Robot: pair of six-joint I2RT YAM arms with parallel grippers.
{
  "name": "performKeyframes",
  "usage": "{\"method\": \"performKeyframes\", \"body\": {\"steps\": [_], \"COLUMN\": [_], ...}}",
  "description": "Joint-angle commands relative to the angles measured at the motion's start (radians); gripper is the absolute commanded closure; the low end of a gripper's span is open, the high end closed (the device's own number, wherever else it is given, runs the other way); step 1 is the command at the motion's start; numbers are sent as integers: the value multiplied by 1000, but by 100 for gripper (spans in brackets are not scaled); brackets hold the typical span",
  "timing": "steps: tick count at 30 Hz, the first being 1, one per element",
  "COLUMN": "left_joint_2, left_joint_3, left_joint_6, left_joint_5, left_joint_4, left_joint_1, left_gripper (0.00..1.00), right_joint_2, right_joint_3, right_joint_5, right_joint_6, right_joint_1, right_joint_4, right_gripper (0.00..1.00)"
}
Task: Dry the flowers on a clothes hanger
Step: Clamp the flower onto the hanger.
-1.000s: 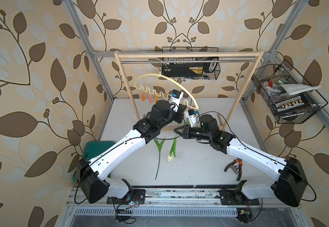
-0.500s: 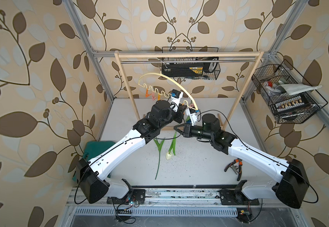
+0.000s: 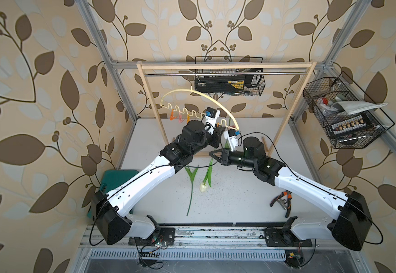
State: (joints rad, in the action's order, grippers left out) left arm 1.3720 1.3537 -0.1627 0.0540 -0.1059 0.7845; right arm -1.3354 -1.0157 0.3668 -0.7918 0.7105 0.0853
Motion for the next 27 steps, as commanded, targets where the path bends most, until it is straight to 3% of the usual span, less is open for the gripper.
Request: {"method": "performKeyframes", "body": {"steps": [1,8,13,20,25,27], "left_joint_2": [-33,-34,-31,-30,-34,-36], "left_joint_3": [-14,-23,-27,-27,-25,-27], "left_joint_6": [-3,-3,0,-5,-6,-10], "left_joint_5": [2,5,10,10,14,17], "left_joint_4": [12,23,24,27,23,25], "left_joint_1": [-3,-4,-3,-4,-4,-4], "left_gripper": [64,62,81,83,70,56], "right_joint_2": [28,36,50,50,47,46], "right_joint_3": [-35,-32,-38,-41,-41,-41], "right_joint_5": [1,4,9,15,17,16], "right_joint_6": [29,27,25,24,22,20], "right_joint_1": [-1,-2,0,-1,-1,-2], "right_joint_4": [24,30,30,30,33,34], "right_gripper": [100,100,100,100,100,100]}}
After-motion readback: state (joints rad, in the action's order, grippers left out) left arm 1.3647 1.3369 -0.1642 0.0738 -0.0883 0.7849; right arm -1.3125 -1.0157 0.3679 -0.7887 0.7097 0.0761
